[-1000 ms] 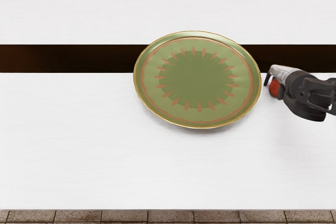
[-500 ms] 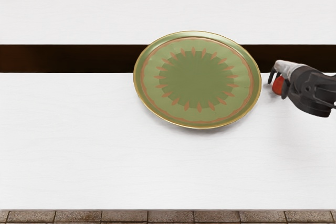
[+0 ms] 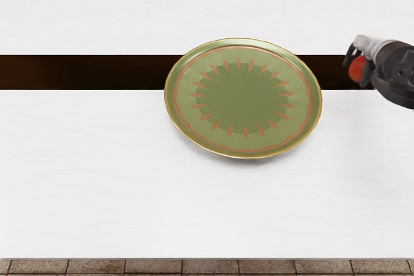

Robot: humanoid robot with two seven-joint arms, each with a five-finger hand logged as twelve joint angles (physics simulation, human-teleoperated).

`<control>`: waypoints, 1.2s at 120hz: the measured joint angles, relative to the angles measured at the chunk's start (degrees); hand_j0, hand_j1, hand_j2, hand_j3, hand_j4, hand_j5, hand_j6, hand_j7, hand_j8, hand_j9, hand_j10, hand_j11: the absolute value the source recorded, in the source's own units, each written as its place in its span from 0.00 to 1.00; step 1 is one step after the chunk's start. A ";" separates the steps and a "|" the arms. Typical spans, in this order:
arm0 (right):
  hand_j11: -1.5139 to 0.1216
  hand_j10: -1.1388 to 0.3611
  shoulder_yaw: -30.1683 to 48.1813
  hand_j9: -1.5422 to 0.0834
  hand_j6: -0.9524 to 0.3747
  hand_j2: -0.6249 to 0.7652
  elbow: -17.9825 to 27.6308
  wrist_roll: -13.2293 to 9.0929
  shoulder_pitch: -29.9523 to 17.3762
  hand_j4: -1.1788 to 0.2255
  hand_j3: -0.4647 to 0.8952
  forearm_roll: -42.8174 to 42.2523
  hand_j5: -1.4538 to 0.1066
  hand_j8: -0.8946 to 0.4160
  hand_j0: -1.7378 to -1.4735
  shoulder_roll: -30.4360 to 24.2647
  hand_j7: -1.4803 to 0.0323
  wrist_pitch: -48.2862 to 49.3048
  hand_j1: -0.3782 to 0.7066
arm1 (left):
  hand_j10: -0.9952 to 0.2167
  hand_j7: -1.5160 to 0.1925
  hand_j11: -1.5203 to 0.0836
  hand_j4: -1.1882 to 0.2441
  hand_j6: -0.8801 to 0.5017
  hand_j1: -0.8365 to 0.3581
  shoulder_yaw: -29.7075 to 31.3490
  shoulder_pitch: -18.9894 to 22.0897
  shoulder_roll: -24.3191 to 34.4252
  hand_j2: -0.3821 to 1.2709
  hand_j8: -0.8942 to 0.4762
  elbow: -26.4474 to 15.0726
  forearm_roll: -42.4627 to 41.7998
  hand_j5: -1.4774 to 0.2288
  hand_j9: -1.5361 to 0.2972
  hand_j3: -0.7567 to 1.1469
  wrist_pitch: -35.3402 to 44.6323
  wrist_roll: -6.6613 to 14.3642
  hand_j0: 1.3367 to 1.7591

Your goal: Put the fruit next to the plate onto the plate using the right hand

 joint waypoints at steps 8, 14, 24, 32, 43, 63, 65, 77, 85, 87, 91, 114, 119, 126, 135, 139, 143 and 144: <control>0.42 0.40 1.25 0.44 0.38 0.51 0.01 0.01 1.01 0.41 0.34 0.04 0.39 0.43 0.31 0.87 0.44 0.25 0.57 | 0.82 0.89 0.95 0.83 0.64 0.99 0.01 0.00 0.00 0.23 0.65 0.00 0.00 0.87 0.84 0.40 0.00 0.00 0.76; 0.42 0.40 1.97 0.44 0.39 0.51 -0.01 0.00 1.45 0.41 0.34 0.04 0.39 0.43 0.31 2.06 0.44 0.34 0.57 | 0.82 0.89 0.95 0.83 0.64 0.99 0.01 0.00 0.00 0.23 0.65 0.00 0.00 0.87 0.84 0.40 0.00 0.00 0.76; 0.42 0.40 2.65 0.44 0.39 0.53 -0.01 0.02 1.83 0.41 0.34 0.08 0.39 0.44 0.31 3.91 0.44 0.30 0.58 | 0.82 0.89 0.95 0.83 0.64 0.99 0.00 0.00 0.00 0.23 0.65 0.00 0.00 0.87 0.84 0.40 0.00 0.00 0.76; 0.41 0.41 2.92 0.44 0.39 0.53 -0.02 0.02 1.93 0.42 0.34 0.10 0.39 0.44 0.31 5.75 0.44 0.05 0.58 | 0.82 0.89 0.95 0.83 0.64 0.99 0.00 0.00 0.00 0.23 0.65 0.00 0.00 0.87 0.84 0.40 0.00 0.00 0.76; 0.41 0.41 3.37 0.43 0.39 0.56 -0.14 0.02 2.02 0.42 0.34 0.13 0.38 0.44 0.30 8.80 0.44 -0.21 0.59 | 0.82 0.89 0.95 0.83 0.64 0.99 0.01 0.00 0.00 0.23 0.65 0.00 0.00 0.87 0.84 0.40 0.00 0.00 0.76; 0.39 0.40 3.92 0.41 0.39 0.64 -0.77 0.01 1.96 0.41 0.34 0.11 0.36 0.44 0.30 14.31 0.42 -2.20 0.61 | 0.82 0.89 0.95 0.83 0.64 0.99 0.01 0.00 0.00 0.23 0.65 0.00 0.00 0.87 0.84 0.40 0.00 0.00 0.76; 0.39 0.40 3.93 0.41 0.38 0.65 -1.01 0.01 1.93 0.41 0.34 0.11 0.36 0.44 0.30 14.87 0.42 -2.33 0.61 | 0.82 0.89 0.95 0.83 0.64 0.99 0.01 0.00 0.00 0.23 0.65 0.00 0.00 0.87 0.84 0.40 0.00 0.00 0.76; 0.39 0.39 3.98 0.41 0.38 0.69 -2.85 0.01 1.66 0.40 0.34 0.07 0.35 0.43 0.30 18.16 0.42 -2.85 0.61 | 0.82 0.89 0.95 0.83 0.64 0.99 0.00 0.00 0.00 0.23 0.65 0.00 0.00 0.87 0.84 0.40 0.00 0.00 0.76; 0.38 0.39 4.00 0.40 0.38 0.70 -3.66 0.02 0.92 0.40 0.34 0.02 0.35 0.43 0.30 19.37 0.42 -3.06 0.62 | 0.82 0.89 0.95 0.83 0.64 0.99 0.00 0.00 0.00 0.23 0.65 0.00 0.00 0.87 0.84 0.40 0.00 0.00 0.76; 0.38 0.39 3.99 0.40 0.38 0.71 -3.81 0.02 0.66 0.40 0.34 0.02 0.35 0.43 0.30 19.63 0.42 -3.10 0.62 | 0.82 0.89 0.95 0.83 0.64 0.99 0.00 0.00 0.00 0.23 0.65 0.00 0.00 0.87 0.84 0.40 0.00 0.00 0.76; 0.38 0.39 3.89 0.40 0.38 0.72 -4.15 0.01 0.10 0.40 0.34 0.01 0.35 0.43 0.30 20.29 0.41 -3.33 0.62 | 0.82 0.89 0.95 0.83 0.64 0.99 -0.01 0.00 0.00 0.23 0.65 0.00 0.00 0.87 0.84 0.40 0.00 0.00 0.76; 0.37 0.39 3.47 0.39 0.37 0.67 -5.39 0.01 -2.21 0.40 0.34 -0.19 0.34 0.42 0.30 22.52 0.41 -4.03 0.60 | 0.82 0.89 0.95 0.83 0.64 0.99 0.00 0.00 0.00 0.23 0.65 0.00 0.00 0.87 0.84 0.40 0.00 0.00 0.76; 0.38 0.38 3.45 0.40 0.37 0.64 -5.48 0.00 -2.49 0.40 0.34 -0.29 0.35 0.42 0.31 22.70 0.41 -4.09 0.57 | 0.82 0.89 0.95 0.83 0.64 0.99 0.00 0.00 0.00 0.23 0.65 0.00 0.00 0.87 0.84 0.40 0.00 0.00 0.76; 0.38 0.38 3.44 0.40 0.36 0.61 -5.55 -0.01 -2.80 0.40 0.34 -0.40 0.36 0.41 0.31 22.83 0.42 -4.17 0.56 | 0.82 0.89 0.95 0.83 0.64 0.99 0.01 0.00 0.00 0.23 0.65 0.00 0.00 0.87 0.84 0.40 0.00 0.00 0.76; 0.39 0.37 3.43 0.41 0.36 0.57 -5.61 -0.02 -3.25 0.39 0.34 -0.47 0.36 0.41 0.31 22.94 0.42 -4.24 0.55 | 0.82 0.89 0.95 0.83 0.64 0.99 0.01 0.00 0.00 0.23 0.65 0.00 0.00 0.87 0.84 0.40 0.00 0.00 0.76; 0.39 0.37 3.41 0.41 0.37 0.55 -5.62 -0.03 -3.41 0.39 0.34 -0.48 0.36 0.41 0.31 22.98 0.42 -4.24 0.54 | 0.82 0.89 0.95 0.83 0.64 0.99 0.01 0.00 0.00 0.23 0.65 0.00 0.00 0.87 0.84 0.40 0.00 0.00 0.76; 0.39 0.38 3.39 0.41 0.37 0.53 -5.63 -0.03 -3.66 0.39 0.34 -0.50 0.37 0.41 0.32 23.01 0.42 -4.30 0.54 | 0.82 0.89 0.95 0.83 0.64 0.99 0.01 0.00 0.00 0.23 0.65 0.00 0.00 0.87 0.84 0.40 0.00 0.00 0.76; 0.39 0.38 3.40 0.41 0.37 0.52 -5.64 -0.03 -3.72 0.39 0.34 -0.50 0.37 0.42 0.32 23.02 0.42 -4.32 0.54 | 0.82 0.89 0.95 0.83 0.64 0.99 0.01 0.00 0.00 0.23 0.65 0.00 0.01 0.87 0.84 0.40 0.00 0.00 0.76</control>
